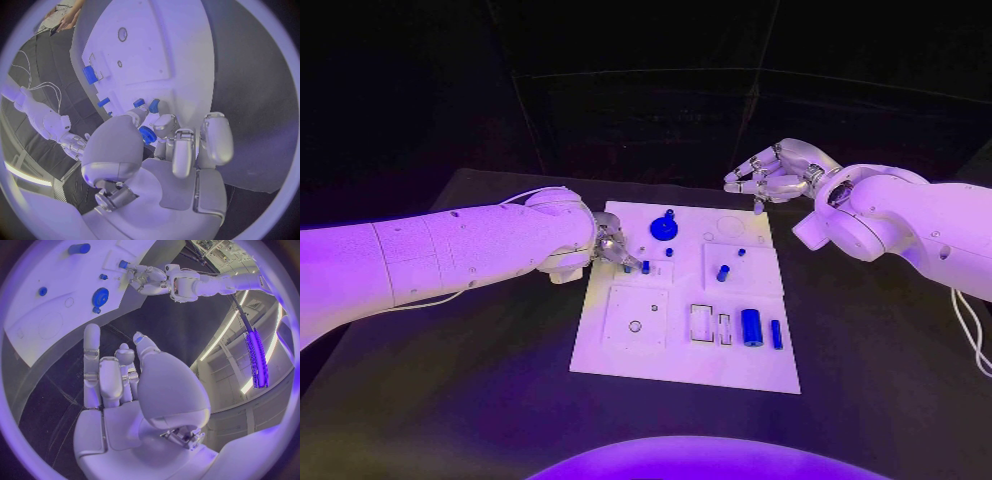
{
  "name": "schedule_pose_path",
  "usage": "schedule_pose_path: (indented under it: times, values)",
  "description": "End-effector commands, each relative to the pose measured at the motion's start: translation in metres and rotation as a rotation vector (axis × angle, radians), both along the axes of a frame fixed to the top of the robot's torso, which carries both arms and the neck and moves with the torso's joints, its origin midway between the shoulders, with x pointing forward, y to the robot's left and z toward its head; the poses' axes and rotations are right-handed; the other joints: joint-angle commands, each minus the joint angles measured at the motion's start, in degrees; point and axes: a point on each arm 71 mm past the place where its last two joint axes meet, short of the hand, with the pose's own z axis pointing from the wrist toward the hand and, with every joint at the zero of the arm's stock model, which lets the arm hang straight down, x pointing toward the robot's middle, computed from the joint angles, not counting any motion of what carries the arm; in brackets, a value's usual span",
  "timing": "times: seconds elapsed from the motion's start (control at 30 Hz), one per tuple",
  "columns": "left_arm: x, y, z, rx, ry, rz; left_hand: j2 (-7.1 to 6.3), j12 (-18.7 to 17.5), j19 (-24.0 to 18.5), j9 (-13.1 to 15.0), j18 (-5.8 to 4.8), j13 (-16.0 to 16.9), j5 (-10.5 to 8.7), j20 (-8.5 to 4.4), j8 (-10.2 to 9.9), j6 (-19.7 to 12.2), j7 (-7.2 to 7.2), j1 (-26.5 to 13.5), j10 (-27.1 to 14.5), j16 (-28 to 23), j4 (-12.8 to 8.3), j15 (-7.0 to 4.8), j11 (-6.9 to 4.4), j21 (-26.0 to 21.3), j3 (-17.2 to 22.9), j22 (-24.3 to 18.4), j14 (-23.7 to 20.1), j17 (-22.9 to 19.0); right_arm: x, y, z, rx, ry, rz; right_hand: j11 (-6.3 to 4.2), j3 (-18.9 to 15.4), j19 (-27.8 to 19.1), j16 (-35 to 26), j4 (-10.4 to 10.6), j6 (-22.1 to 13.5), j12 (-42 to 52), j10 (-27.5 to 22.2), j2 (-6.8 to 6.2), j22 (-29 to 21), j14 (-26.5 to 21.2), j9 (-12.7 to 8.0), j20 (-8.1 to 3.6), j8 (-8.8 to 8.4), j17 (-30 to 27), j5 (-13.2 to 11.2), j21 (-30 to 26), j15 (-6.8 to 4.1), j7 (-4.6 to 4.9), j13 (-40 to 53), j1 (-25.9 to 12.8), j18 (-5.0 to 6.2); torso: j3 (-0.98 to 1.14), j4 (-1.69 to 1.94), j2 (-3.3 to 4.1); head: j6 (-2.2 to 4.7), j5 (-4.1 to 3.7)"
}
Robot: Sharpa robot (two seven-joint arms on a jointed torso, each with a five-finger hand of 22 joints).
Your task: Assemble the parts on the task board
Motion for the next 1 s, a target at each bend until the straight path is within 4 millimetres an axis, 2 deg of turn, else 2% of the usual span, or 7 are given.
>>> schedule_pose_path:
  times: [0.03, 0.37, 0.43, 0.63, 0.73, 0.87, 1.0]
  values:
    - [0.0, 0.002, -0.002, 0.011, 0.004, 0.007, 0.63, 0.2, 0.2, -0.2, 0.27, 0.0, -0.04, -0.3, -0.4, 0.3, 0.18, 0.0, 0.2, 0.2, 0.5, -0.53, 0.16, -0.4, -1.3, 0.5, 6.0, 15.1, 0.0, 0.001, 0.001, 0.0, -0.004, 0.006, -0.12, 0.0, 0.1, 0.0, 0.3, -0.5, 0.1, -0.2, -0.27, -0.1, 1.3, 0.1, 0.13, 0.31, -0.1, 0.2, -0.3, 0.26, -0.05, -0.1, 0.0, 0.31, -0.04, -0.02, -0.01, 0.03, -0.01]
    - [0.002, 0.009, 0.004, -0.059, -0.07, 0.041, 0.08, -0.6, 0.0, -0.4, 0.41, -1.3, -0.09, -0.29, -0.4, 0.2, 0.34, -0.7, -0.5, 0.2, 4.5, -0.48, 0.27, -1.0, -8.5, 0.2, 6.0, 15.1, 0.0, 0.0, 0.002, 0.0, -0.005, 0.005, -0.12, 0.0, 0.1, 0.0, 0.3, -0.5, 0.1, -0.2, -0.27, -0.1, 1.3, 0.1, 0.13, 0.31, -0.1, 0.2, -0.3, 0.26, -0.05, -0.1, 0.0, 0.31, -0.02, -0.01, 0.01, 0.13, -0.2]
    - [0.003, 0.01, 0.007, -0.094, -0.107, 0.054, 0.59, -5.4, -0.9, -0.8, 0.74, -7.3, -0.02, -0.15, -1.1, -0.9, 0.76, -0.7, -3.8, 0.2, 5.8, -0.23, 0.65, -2.4, -10.1, -1.1, 6.0, 15.1, 0.0, 0.0, 0.002, 0.0, -0.005, 0.004, -0.12, 0.0, 0.1, 0.0, 0.3, -0.5, 0.1, -0.2, -0.27, -0.1, 1.3, 0.1, 0.13, 0.31, -0.1, 0.2, -0.3, 0.26, -0.05, -0.1, 0.0, 0.31, 0.02, 0.01, -0.03, 0.09, -0.3]
    - [0.004, 0.011, 0.016, -0.207, -0.204, 0.078, 2.01, -13.0, -3.4, -2.2, 1.63, -16.5, 0.03, 0.62, -3.2, -3.8, 2.15, -1.3, -9.7, -0.6, 6.6, 0.71, 1.89, -6.5, -14.3, -4.4, 5.6, 13.8, 0.0, -0.001, 0.001, 0.0, -0.005, 0.002, -0.12, 0.0, 0.1, 0.0, 0.3, -0.5, 0.1, -0.2, -0.27, -0.1, 1.3, 0.1, 0.13, 0.31, -0.1, 0.2, -0.3, 0.26, -0.05, -0.1, 0.0, 0.31, -0.01, 0.02, -0.02, 0.18, -0.39]
    - [0.005, 0.01, 0.02, -0.274, -0.241, 0.08, 2.55, -15.1, -4.4, -3.1, 2.02, -19.2, 0.06, 1.03, -4.1, -4.7, 2.72, -1.0, -11.4, -1.4, 6.6, 1.11, 2.39, -8.3, -15.8, -5.9, 5.2, 12.4, 0.0, -0.001, 0.001, -0.001, -0.006, 0.001, -0.12, 0.0, 0.1, 0.0, 0.3, -0.5, 0.1, -0.2, -0.27, -0.1, 1.3, 0.1, 0.13, 0.31, -0.1, 0.2, -0.3, 0.26, -0.05, -0.1, 0.0, 0.31, -0.03, 0.04, 0.0, 0.22, -0.42]
    - [0.006, 0.006, 0.025, -0.371, -0.276, 0.066, 2.95, -17.1, -8.0, -4.7, 3.22, -20.9, 0.13, 1.89, -5.7, -6.8, 3.98, 1.0, -14.5, -4.9, 6.6, 2.03, 3.58, -14.2, -17.8, -10.7, 3.3, 6.9, 0.001, -0.002, 0.002, 0.0, -0.009, -0.004, -0.11, 0.0, 0.1, -0.1, 0.3, -0.5, 0.1, -0.3, -0.29, -0.1, 1.3, 0.1, 0.13, 0.32, -0.1, 0.3, -0.3, 0.27, -0.04, -0.1, -0.1, 0.3, 0.02, 0.0, 0.0, 0.22, -0.41]
    - [0.008, 0.0, 0.028, -0.439, -0.295, 0.017, 2.81, -20.6, -9.6, -7.4, 3.78, -23.7, 0.22, 2.91, -8.5, -9.4, 5.71, 6.6, -18.5, -6.7, 5.6, 3.26, 5.04, -17.5, -18.7, -13.2, 2.2, 4.1, 0.001, -0.002, 0.002, 0.001, -0.014, -0.009, -0.11, -0.1, 0.1, -0.2, 0.4, -0.5, -0.1, -0.4, -0.35, -0.1, 1.3, 0.1, 0.13, 0.32, -0.3, 0.3, -0.3, 0.28, -0.03, -0.3, -0.1, 0.3, 0.05, 0.0, 0.02, 0.38, -0.48]
